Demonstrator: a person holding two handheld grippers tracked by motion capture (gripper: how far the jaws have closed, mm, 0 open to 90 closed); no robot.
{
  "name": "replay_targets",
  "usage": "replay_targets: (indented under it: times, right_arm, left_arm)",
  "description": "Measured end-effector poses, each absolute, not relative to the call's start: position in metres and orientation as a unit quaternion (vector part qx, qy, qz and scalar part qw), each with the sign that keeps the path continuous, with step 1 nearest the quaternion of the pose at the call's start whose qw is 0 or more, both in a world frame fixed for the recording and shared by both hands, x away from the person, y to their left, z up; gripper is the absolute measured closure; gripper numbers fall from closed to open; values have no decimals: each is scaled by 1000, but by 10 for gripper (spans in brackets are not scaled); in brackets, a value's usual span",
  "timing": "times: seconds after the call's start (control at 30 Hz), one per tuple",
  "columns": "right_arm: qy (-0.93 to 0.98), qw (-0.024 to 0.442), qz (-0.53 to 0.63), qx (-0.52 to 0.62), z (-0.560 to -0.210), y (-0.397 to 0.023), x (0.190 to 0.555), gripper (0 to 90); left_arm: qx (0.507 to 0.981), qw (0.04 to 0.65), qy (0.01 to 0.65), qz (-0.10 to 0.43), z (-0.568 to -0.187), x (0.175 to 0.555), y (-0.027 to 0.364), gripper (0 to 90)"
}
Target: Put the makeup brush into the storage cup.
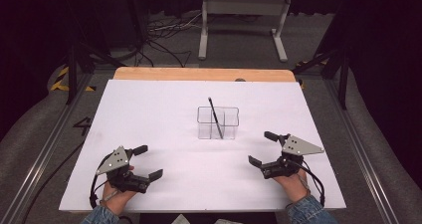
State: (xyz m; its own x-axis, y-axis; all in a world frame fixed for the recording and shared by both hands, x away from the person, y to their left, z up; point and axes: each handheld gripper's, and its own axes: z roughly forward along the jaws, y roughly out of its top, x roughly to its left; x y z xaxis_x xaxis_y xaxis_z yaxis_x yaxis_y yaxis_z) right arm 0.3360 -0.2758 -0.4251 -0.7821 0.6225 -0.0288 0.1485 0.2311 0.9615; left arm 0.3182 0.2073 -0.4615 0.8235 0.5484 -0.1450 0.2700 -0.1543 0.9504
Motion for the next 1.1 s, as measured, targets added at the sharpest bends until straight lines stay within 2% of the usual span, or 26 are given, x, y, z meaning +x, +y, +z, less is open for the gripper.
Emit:
replay_targets:
  times: [0.63,1.1]
  right_arm:
    - [744,201,579,267,-448,-283,331,1]
    - [737,225,569,285,-453,-280,331,1]
  left_arm:
    - [750,592,272,115,-462,318,206,0]
    - [753,583,280,119,-464,319,204,1]
